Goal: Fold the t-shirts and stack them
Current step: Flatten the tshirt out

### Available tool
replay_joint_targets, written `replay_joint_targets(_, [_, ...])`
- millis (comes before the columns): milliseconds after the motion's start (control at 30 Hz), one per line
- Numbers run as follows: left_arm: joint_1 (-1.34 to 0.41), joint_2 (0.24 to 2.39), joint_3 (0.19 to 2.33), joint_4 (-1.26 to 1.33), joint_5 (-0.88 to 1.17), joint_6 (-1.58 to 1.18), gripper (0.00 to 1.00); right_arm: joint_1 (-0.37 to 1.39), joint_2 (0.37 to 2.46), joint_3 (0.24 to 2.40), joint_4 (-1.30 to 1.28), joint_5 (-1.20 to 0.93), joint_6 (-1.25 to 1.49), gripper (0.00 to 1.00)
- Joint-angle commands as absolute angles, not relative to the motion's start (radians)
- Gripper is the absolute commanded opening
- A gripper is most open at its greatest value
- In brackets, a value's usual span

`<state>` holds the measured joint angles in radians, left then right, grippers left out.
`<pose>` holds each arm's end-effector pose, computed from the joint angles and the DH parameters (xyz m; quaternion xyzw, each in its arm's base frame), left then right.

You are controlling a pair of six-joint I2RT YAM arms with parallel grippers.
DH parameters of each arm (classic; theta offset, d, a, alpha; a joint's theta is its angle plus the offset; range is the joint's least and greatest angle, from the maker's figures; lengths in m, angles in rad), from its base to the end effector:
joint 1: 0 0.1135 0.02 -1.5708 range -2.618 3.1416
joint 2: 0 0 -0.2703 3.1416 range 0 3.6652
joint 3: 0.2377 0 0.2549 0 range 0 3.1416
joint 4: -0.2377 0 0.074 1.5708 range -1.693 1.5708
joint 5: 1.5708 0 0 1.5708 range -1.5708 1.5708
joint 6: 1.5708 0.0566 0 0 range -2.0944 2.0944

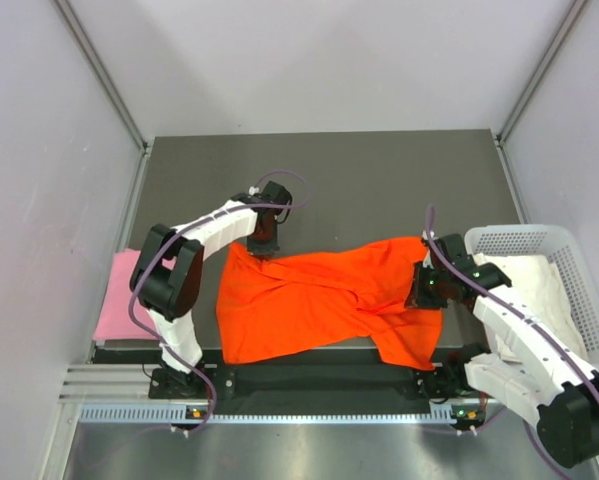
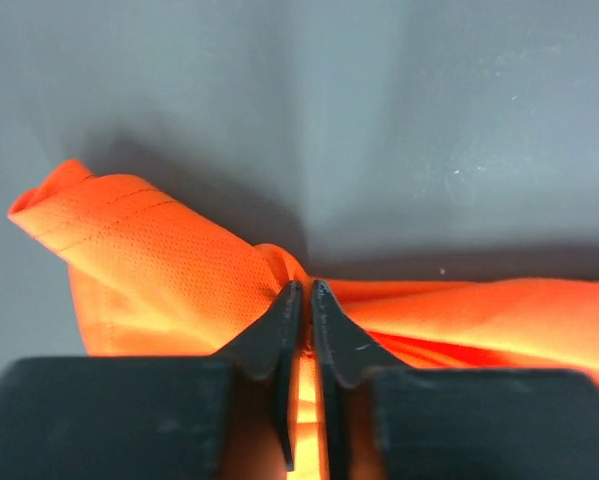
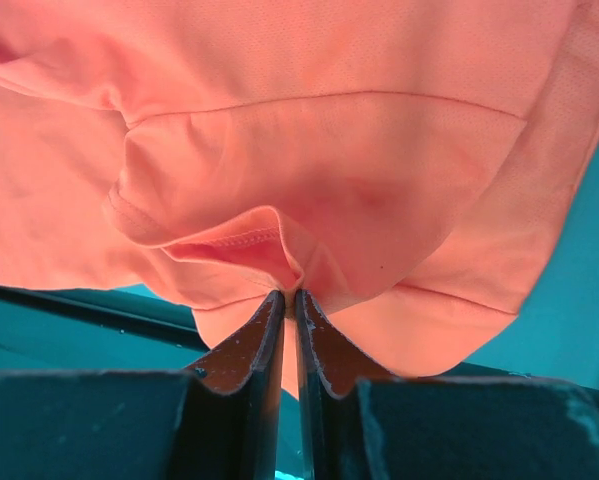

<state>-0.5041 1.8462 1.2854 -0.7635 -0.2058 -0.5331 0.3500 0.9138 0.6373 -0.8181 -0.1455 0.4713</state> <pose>0.3268 -0.1670 0.1672 -0.0269 0.9869 0.0279 0.1567 0.1561 0.0657 0.2021 0.0416 0.9685 0.1587 0.1875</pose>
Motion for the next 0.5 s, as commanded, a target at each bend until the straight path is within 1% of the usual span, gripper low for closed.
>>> replay_joint_targets(0, [-0.506, 1.757, 1.295, -0.77, -0.267, -0.532, 0.08, 0.337, 0.917, 0.681, -0.788, -0.153, 0.457, 0.1])
replay_joint_targets(67, [-0.506, 1.717, 1.286, -0.772, -0.29, -0.543, 0.03, 0.339, 0.916, 0.678, -0.787, -0.152, 0.463, 0.1])
replay_joint_targets(200, [-0.506, 1.613, 1.238, -0.769, -0.322, -0.575, 0.0, 0.336, 0.91, 0.675, -0.787, -0.144, 0.472, 0.09])
replay_joint_targets(267, [-0.508, 1.563, 1.221, -0.772, -0.354, -0.589, 0.0, 0.334, 0.902, 0.676, -0.795, -0.138, 0.476, 0.09])
replay_joint_targets(367, [-0.509, 1.428, 1.157, -0.761, -0.385, -0.627, 0.0, 0.331, 0.878, 0.687, -0.804, -0.109, 0.489, 0.07])
replay_joint_targets(400, [-0.509, 1.363, 1.131, -0.744, -0.39, -0.637, 0.0, 0.33, 0.87, 0.692, -0.802, -0.097, 0.495, 0.05])
replay_joint_targets(467, [-0.509, 1.303, 1.102, -0.707, -0.4, -0.637, 0.0, 0.327, 0.85, 0.715, -0.775, -0.063, 0.514, 0.03])
